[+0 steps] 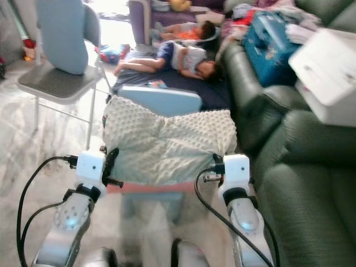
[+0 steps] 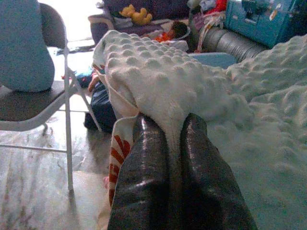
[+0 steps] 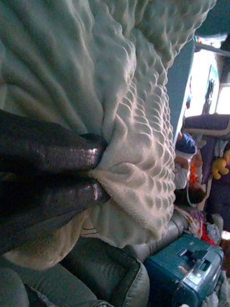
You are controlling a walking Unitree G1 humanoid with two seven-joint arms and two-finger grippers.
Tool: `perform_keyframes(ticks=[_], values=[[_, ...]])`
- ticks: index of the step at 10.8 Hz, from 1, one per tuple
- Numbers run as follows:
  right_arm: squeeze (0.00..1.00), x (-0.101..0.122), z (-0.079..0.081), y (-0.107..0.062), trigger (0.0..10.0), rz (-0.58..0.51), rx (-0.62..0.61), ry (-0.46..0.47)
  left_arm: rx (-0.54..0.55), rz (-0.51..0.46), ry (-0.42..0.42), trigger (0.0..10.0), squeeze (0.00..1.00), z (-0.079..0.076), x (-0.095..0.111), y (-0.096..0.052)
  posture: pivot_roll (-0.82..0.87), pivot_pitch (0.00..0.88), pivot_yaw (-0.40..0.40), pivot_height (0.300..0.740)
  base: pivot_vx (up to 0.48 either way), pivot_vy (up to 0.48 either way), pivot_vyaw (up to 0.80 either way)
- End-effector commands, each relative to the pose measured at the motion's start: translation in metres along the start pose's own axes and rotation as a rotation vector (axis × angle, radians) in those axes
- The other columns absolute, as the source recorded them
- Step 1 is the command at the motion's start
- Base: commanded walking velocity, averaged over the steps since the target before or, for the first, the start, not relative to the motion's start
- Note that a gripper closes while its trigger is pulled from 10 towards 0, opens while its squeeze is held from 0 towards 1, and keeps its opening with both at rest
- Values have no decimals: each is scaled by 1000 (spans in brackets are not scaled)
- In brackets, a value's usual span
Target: Move the pillow to the sofa
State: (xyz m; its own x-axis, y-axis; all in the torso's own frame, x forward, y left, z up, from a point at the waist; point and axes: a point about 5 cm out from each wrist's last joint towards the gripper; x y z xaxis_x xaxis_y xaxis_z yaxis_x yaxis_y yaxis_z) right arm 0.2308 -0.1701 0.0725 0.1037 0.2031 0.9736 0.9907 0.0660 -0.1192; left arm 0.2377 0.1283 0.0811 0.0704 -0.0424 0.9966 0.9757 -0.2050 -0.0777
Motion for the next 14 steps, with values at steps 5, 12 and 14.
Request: perform_keyframes(ticks=[5, 12, 14], values=[[0, 6, -3, 7, 10000, 3, -23, 37, -19, 3, -13, 10000, 0, -3, 0, 0, -47, 46, -65, 740, -347, 0, -139], [0, 7, -6, 13, 10000, 9, -37, 46, -35, 11, -34, 10000, 0, -2, 0, 3, -46, 46, -62, 740, -198, 0, -795], [0, 8, -7, 14, 10000, 8, -39, 46, -30, 8, -45, 10000, 0, 0, 1, 4, -45, 48, -62, 740, 0, 0, -800]])
Point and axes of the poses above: a point about 5 cm out from each wrist's last joint towards the gripper, its own y axis pointing out of the wrist towards the gripper, its own x axis along the axis of the wrist's last joint, z = x × y, and after that the axes turned 7 degrees about -y, right-handed
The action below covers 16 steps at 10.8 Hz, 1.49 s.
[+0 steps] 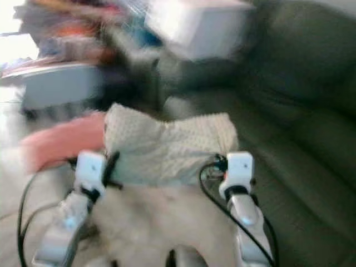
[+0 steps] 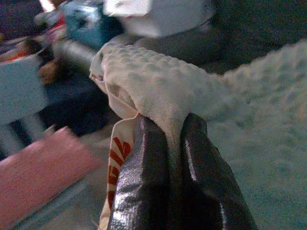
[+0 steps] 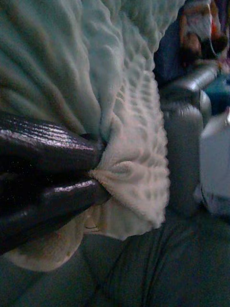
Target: Move the pillow to the sofa
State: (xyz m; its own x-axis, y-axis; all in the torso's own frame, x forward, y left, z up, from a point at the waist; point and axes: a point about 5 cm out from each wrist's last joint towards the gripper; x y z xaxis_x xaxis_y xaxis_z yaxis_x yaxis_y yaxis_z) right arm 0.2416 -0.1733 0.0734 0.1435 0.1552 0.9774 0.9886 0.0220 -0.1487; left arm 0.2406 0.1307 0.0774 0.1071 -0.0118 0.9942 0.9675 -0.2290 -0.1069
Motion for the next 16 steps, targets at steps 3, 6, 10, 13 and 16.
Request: perform_keyframes(ticks=[3, 6, 10, 13, 16], values=[[0, 6, 0, 1, 10000, -21, 6, -5, -43, -16, -23, 10000, 0, -7, 5, 1, -56, 60, -52, 740, 0, 0, -800], [0, 4, -1, -1, 10000, -13, 9, -14, -81, -27, -43, 10000, 0, -10, 9, 6, -70, 69, -49, 740, 0, 0, -800], [0, 5, -1, -1, 10000, -13, 12, -17, -116, -35, -63, 10000, 0, -13, 11, 8, -75, 75, -46, 740, 0, 0, -800], [0, 8, 1, 3, 10000, -28, 22, -24, -141, -36, -65, 10000, 0, -15, 11, 10, -78, 82, -43, 740, 179, 0, -800], [0, 9, 4, 5, 10000, -29, 33, -27, -140, -36, -69, 10000, 0, -13, 11, 10, -78, 87, -50, 740, 325, 0, -800]])
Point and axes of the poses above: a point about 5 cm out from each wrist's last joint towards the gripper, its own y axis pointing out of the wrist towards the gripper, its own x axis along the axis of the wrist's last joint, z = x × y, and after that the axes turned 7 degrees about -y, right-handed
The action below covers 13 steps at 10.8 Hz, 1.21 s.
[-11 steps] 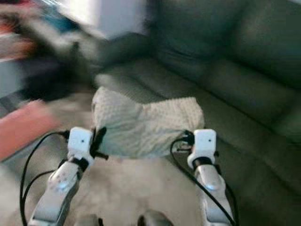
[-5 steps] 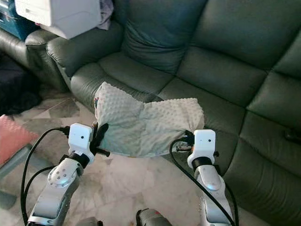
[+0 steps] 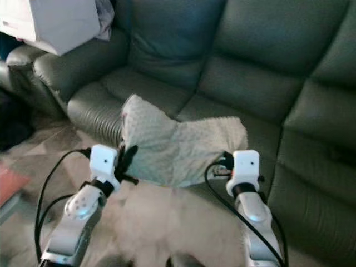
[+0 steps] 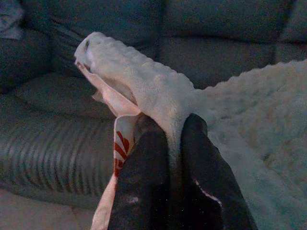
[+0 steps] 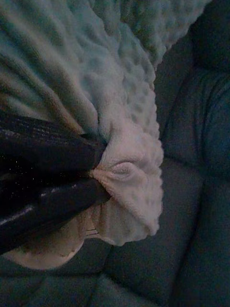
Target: Move the pillow to the sofa
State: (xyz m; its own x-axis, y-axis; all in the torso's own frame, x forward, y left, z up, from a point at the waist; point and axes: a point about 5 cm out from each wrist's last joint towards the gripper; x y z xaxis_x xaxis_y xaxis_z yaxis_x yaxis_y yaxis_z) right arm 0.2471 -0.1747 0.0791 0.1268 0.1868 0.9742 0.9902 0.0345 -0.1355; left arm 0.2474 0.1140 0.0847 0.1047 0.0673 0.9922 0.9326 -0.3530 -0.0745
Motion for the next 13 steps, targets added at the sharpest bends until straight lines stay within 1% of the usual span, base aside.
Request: perform_keyframes(ticks=[1, 7, 8, 11, 13], values=[[0, 2, 7, -1, 10000, -12, 25, 5, -11, -9, 4, 10000, 0, 1, 2, 0, -80, 87, -50, 740, 349, 0, -800], [0, 2, 5, -1, 10000, -11, 25, -2, -30, 5, 1, 10000, 0, -4, -2, 2, -86, 92, -52, 740, 293, 0, -800], [0, 3, 5, -1, 10000, -17, 26, 2, -28, 5, 1, 10000, 0, -5, -2, 3, -86, 92, -52, 740, 0, 0, -750], [0, 3, 6, -1, 10000, -21, 32, 3, -25, 16, 9, 10000, 0, -6, -3, 4, -86, 95, -53, 740, 0, 0, 0], [0, 4, 4, 2, 10000, -23, 24, -2, -9, 2, 15, 10000, 0, -1, 0, 6, -84, 97, -52, 740, 0, 0, 0]])
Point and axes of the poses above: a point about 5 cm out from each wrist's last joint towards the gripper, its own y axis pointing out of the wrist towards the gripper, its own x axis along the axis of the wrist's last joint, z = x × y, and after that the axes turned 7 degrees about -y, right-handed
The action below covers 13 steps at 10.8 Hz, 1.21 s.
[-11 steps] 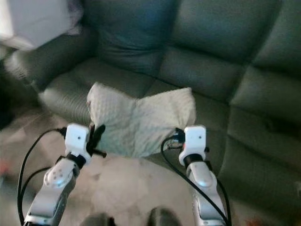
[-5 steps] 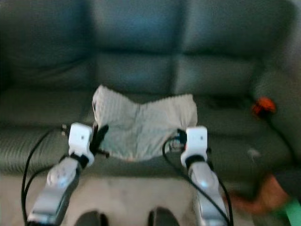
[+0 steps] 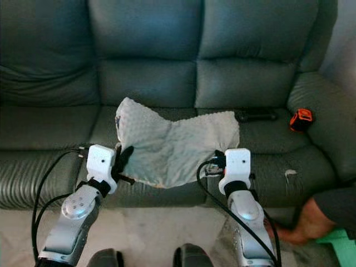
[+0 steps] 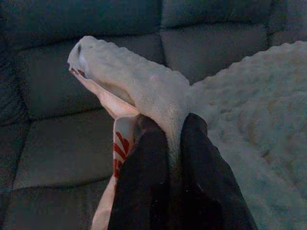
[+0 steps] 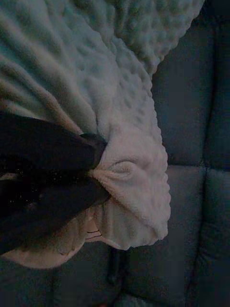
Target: Move the pillow to the sofa
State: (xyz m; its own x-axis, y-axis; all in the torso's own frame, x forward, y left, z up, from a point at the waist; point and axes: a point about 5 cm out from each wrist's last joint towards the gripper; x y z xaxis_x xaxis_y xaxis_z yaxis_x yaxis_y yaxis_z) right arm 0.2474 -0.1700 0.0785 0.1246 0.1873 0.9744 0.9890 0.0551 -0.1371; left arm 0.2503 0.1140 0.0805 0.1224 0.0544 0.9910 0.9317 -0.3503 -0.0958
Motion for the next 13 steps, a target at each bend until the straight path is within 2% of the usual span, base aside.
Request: perform_keyframes(ticks=[1, 4, 12, 13], values=[[0, 4, -1, 2, 10000, -22, 3, -2, -12, -24, 9, 10000, 0, -2, 5, 3, -83, 97, -52, 740, 0, 0, 0], [0, 4, -3, 3, 10000, -23, 0, -10, -31, -32, 6, 10000, 0, -5, 7, 3, -82, 99, -50, 740, 199, 0, 0], [0, 0, -2, -1, 10000, -19, -2, -7, -46, -15, 12, 10000, 0, -5, 3, 1, -86, 110, -41, 740, 346, 0, 0], [0, 0, -2, -2, 10000, -16, -1, -8, -35, -8, 15, 10000, 0, -5, 2, 1, -85, 113, -41, 740, 0, 0, 0]])
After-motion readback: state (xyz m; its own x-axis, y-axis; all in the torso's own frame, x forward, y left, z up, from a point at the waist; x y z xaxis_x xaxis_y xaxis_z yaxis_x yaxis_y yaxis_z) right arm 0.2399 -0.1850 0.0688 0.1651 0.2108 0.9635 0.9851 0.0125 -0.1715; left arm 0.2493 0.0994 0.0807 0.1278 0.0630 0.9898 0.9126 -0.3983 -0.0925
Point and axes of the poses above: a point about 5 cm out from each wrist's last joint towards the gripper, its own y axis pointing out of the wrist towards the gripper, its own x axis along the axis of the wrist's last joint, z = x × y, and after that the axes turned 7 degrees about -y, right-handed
